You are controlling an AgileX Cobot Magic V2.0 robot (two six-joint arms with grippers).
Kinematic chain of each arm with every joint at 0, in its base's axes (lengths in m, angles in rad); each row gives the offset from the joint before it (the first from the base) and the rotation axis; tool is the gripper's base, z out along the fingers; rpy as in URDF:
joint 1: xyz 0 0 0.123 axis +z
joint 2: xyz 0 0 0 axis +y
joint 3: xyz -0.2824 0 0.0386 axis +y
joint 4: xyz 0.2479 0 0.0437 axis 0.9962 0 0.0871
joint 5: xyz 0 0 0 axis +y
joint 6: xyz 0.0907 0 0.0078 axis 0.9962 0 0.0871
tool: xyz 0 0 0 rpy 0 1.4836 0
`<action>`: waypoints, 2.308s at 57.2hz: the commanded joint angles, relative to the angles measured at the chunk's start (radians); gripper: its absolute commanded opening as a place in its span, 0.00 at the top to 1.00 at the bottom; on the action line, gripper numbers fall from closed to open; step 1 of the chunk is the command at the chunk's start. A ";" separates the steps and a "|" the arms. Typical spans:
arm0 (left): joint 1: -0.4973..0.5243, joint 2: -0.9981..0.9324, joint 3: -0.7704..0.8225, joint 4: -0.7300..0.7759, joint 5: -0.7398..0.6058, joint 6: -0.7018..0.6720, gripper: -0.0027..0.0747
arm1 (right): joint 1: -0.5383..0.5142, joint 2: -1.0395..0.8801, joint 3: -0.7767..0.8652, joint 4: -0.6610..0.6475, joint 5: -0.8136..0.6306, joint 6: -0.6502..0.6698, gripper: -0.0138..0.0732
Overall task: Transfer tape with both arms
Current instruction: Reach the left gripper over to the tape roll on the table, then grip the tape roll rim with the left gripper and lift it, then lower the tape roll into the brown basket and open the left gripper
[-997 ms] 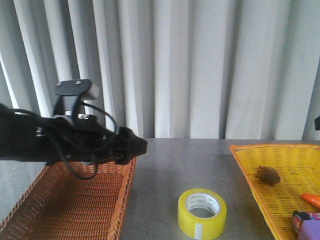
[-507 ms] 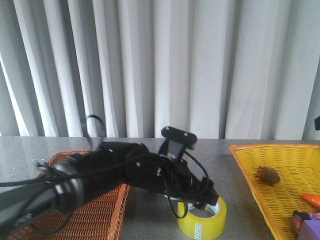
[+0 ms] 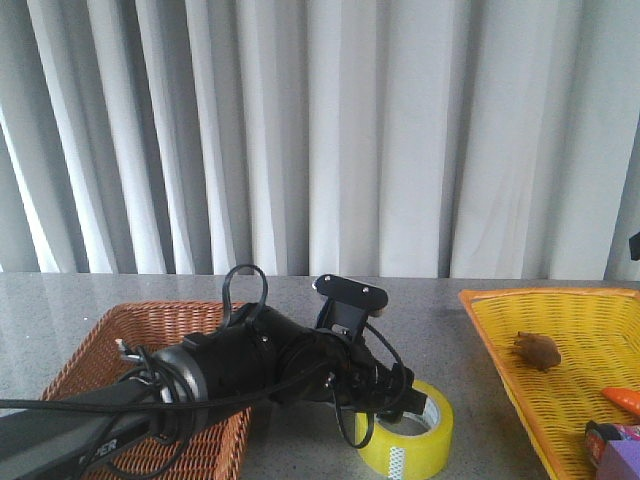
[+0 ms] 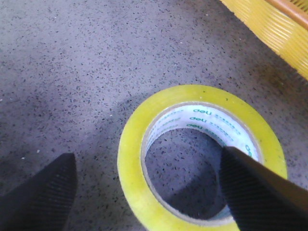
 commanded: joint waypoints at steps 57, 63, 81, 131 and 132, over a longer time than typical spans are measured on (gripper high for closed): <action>-0.004 -0.004 -0.059 0.000 -0.021 -0.157 0.97 | -0.006 -0.044 -0.025 0.008 -0.046 -0.004 0.85; -0.004 -0.041 -0.113 0.003 -0.011 -0.147 0.97 | -0.006 -0.044 -0.025 0.008 -0.046 -0.004 0.85; 0.004 -0.238 -0.173 0.205 0.077 -0.148 0.97 | -0.006 -0.044 -0.025 0.008 -0.046 -0.004 0.85; 0.396 -0.358 0.113 0.239 0.197 -0.153 0.97 | -0.006 -0.044 -0.025 0.008 -0.046 -0.004 0.85; 0.400 -0.358 0.137 0.235 0.174 -0.157 0.97 | -0.006 -0.044 -0.025 0.008 -0.046 -0.004 0.85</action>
